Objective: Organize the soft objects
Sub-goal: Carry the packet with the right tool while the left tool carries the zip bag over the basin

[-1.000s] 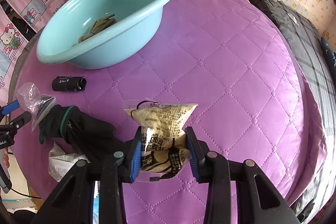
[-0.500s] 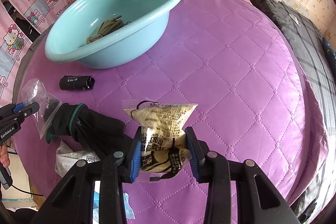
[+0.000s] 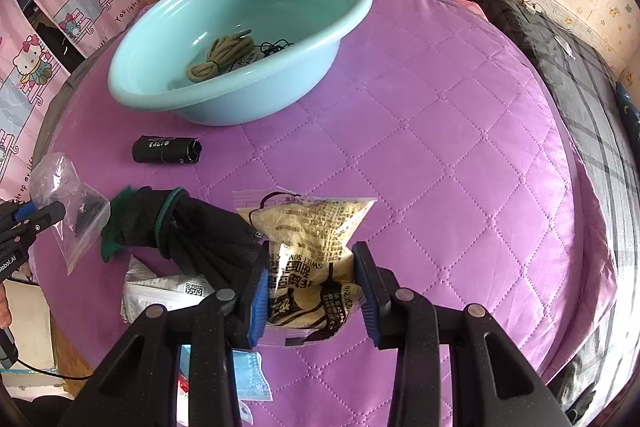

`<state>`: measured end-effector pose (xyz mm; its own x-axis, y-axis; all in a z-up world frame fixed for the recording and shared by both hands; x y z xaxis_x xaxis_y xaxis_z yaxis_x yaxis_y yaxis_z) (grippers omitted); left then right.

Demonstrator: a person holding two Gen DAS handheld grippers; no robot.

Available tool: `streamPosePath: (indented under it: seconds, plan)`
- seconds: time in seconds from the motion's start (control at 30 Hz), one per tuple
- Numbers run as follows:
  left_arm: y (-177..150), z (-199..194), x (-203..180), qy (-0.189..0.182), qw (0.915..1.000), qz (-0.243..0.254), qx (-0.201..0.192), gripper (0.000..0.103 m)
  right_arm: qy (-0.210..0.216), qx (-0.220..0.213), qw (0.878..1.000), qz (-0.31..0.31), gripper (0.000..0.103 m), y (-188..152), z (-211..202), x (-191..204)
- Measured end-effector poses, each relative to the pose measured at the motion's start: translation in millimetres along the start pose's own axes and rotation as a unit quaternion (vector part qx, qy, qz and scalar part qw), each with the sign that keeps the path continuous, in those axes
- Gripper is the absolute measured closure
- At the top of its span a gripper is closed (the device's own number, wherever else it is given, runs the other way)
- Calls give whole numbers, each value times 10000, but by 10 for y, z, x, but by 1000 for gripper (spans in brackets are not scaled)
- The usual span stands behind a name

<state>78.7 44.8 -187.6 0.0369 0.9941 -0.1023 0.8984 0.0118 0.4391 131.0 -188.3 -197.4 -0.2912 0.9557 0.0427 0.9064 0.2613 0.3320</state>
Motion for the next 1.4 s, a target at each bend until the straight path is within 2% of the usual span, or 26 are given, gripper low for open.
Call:
streamPosePath:
  seconds: [0.63,1.1,1.4]
  plan:
    - [195,-476,-241,-202,9994,271,-4,73,-23,30,10000,-67,62,189,-408,159]
    - [581,-753,-440,-373,9976,531,-242,73,-188,-172,9994,-238,62,567,-789,281]
    - [861,-786,-560,-442,9960,708,-313,73,-174,-258,9988,-368,62,852,-877,352]
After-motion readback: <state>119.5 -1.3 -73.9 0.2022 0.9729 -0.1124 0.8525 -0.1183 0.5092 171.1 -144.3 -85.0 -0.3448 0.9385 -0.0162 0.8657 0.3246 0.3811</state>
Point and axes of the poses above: each gripper's, at about its wrist camera, not at the fingertips, and z roughly the way its jaws point, x to its left, y to its top, the point moved 5 cm from there along z, roughly the way its jaws point, and after that the axes turned 3 degrees about -z, right-handed, at the moved point
